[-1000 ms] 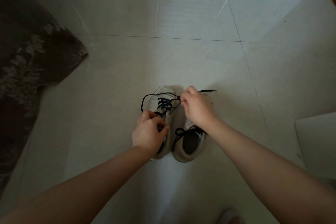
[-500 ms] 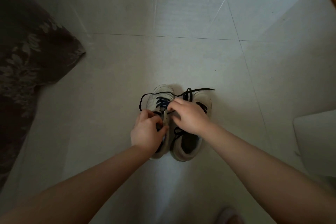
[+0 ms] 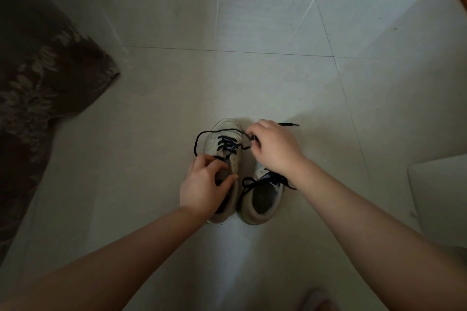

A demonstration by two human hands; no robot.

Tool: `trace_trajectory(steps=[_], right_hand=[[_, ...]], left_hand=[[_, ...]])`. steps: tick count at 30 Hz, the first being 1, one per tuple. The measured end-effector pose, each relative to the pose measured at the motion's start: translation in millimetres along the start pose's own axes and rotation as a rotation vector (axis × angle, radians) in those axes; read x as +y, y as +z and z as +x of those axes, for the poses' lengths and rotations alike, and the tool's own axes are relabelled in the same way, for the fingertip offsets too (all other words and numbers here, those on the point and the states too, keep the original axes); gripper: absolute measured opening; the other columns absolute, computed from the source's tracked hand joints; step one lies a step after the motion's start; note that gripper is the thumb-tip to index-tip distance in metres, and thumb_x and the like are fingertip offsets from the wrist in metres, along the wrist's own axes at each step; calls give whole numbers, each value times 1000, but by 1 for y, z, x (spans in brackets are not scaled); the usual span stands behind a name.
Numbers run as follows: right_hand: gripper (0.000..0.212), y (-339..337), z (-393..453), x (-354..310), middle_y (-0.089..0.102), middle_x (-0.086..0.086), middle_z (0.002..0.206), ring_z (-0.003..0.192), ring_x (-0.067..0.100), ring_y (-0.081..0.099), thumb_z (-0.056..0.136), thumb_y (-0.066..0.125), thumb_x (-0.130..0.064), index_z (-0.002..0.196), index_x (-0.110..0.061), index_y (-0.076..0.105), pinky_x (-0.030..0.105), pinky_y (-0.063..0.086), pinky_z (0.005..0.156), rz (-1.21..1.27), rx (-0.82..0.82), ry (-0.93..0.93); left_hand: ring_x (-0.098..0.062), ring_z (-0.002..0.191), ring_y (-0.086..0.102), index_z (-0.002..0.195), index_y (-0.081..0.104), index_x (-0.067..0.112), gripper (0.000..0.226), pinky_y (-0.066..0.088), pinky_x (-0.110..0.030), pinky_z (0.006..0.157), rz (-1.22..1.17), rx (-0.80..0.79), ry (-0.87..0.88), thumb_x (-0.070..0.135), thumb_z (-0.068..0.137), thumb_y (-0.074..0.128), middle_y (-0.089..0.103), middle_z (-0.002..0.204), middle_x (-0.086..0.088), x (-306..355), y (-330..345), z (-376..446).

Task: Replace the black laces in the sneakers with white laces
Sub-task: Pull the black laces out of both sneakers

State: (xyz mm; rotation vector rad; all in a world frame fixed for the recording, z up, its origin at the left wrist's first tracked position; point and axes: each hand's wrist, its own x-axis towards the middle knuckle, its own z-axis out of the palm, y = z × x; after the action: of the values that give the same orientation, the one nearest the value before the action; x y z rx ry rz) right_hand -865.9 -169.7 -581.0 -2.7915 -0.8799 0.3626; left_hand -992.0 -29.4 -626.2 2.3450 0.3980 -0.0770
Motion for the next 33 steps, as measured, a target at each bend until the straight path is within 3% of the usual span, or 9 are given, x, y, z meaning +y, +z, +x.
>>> trace_trajectory(steps=[4, 9, 12, 21, 26, 30, 33], right_hand=[[28, 11, 6, -34, 60, -1, 120, 115, 21, 50, 94, 47, -23, 120, -17, 58, 33, 34, 95, 34, -110, -204], [15, 19, 7, -31, 61, -5, 104, 108, 18, 50, 89, 53, -24, 101, -19, 60, 30, 27, 94, -50, -91, -172], [18, 15, 7, -27, 61, -9, 99, 107, 16, 48, 86, 58, -34, 100, -23, 62, 32, 27, 95, -30, -144, -72], [33, 15, 5, -29, 54, -6, 111, 113, 17, 41, 82, 57, -23, 115, -28, 59, 31, 25, 94, -37, -176, 0], [32, 18, 5, -36, 46, -2, 116, 116, 18, 36, 83, 55, -16, 114, -20, 56, 31, 23, 94, -114, -183, -106], [29, 20, 4, -36, 48, 1, 114, 115, 20, 37, 85, 53, -24, 111, -19, 63, 34, 24, 94, -148, -199, -67], [28, 22, 4, -35, 48, 2, 115, 117, 21, 38, 86, 53, -30, 109, -18, 64, 34, 25, 96, -141, -225, -31]], left_hand=[[-14, 98, 54, 99, 66, 24, 28, 52, -34, 69, -2, -16, 0, 45, 81, 65, 50, 107, 7, -1, -1, 3], [-23, 87, 60, 92, 65, 20, 8, 49, -32, 69, -92, 31, -54, 19, 85, 64, 55, 99, 0, -4, -8, 8], [-30, 83, 61, 89, 62, 14, 14, 50, -39, 71, -149, 98, -62, 3, 84, 56, 59, 94, -6, -7, -9, 10], [-27, 81, 59, 90, 60, 11, 15, 48, -35, 70, -193, 133, -77, 0, 86, 52, 59, 90, -5, -8, -8, 12], [-28, 81, 59, 88, 59, 12, 14, 48, -36, 70, -193, 133, -89, 1, 88, 50, 60, 90, -6, -10, -9, 12], [-29, 82, 60, 89, 63, 11, 17, 47, -34, 72, -205, 131, -87, 0, 88, 50, 60, 90, -8, -8, -10, 12], [-33, 82, 62, 102, 66, 14, 21, 51, -39, 72, -159, 109, -43, 6, 92, 50, 60, 96, -9, -7, -11, 11]])
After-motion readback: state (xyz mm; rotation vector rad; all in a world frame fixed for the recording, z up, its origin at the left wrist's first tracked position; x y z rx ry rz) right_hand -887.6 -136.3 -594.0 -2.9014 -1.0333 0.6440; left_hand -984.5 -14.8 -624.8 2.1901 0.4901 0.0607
